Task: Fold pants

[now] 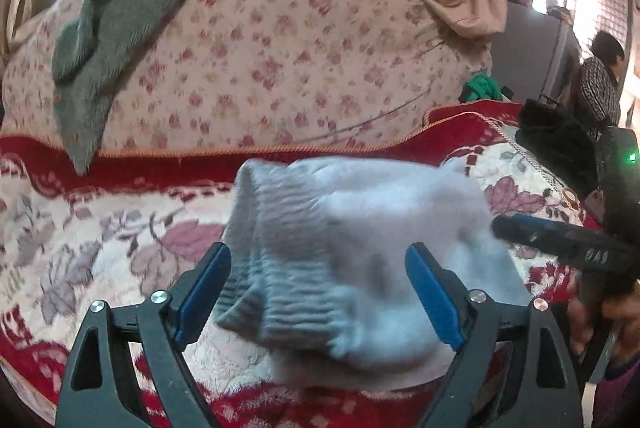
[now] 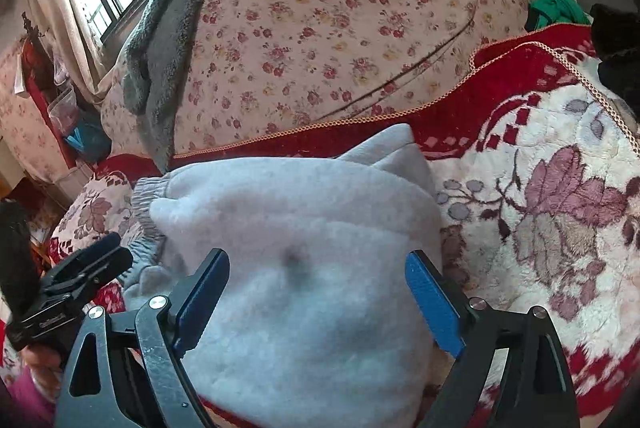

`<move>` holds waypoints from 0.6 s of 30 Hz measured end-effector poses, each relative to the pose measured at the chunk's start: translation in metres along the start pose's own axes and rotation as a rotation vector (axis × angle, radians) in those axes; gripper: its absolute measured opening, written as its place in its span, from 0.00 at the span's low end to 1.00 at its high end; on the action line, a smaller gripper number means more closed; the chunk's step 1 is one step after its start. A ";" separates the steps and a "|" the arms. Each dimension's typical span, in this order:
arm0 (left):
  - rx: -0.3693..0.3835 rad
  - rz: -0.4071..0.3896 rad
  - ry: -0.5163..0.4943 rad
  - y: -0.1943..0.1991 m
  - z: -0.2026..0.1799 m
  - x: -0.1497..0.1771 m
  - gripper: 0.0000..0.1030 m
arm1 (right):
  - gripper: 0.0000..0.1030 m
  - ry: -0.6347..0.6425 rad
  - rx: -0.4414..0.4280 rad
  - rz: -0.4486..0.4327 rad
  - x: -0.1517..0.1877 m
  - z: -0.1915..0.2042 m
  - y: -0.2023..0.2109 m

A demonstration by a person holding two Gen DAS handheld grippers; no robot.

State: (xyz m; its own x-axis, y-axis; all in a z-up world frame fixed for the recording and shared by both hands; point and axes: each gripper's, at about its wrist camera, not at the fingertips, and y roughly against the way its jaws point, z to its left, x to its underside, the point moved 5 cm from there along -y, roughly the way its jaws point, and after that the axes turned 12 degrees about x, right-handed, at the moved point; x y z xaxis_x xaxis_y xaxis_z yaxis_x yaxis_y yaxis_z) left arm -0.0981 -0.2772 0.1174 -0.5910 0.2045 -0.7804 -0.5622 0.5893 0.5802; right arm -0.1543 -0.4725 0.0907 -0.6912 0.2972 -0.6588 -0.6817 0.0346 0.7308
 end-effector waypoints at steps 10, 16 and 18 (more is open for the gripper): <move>-0.029 -0.024 -0.006 -0.012 -0.034 -0.016 0.87 | 0.93 0.021 0.120 -0.069 0.008 0.004 0.025; -0.056 -0.035 -0.027 -0.013 -0.043 -0.015 0.87 | 0.94 0.002 0.133 -0.072 0.011 -0.001 0.032; -0.061 -0.036 -0.027 -0.012 -0.043 -0.015 0.87 | 0.94 -0.002 0.136 -0.072 0.012 -0.001 0.033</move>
State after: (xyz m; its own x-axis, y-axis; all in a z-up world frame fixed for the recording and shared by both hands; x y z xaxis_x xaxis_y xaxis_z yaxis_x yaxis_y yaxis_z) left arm -0.1074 -0.3207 0.1325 -0.5540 0.2058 -0.8067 -0.6177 0.5479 0.5641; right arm -0.1852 -0.4693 0.1067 -0.6412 0.2912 -0.7099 -0.6905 0.1846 0.6994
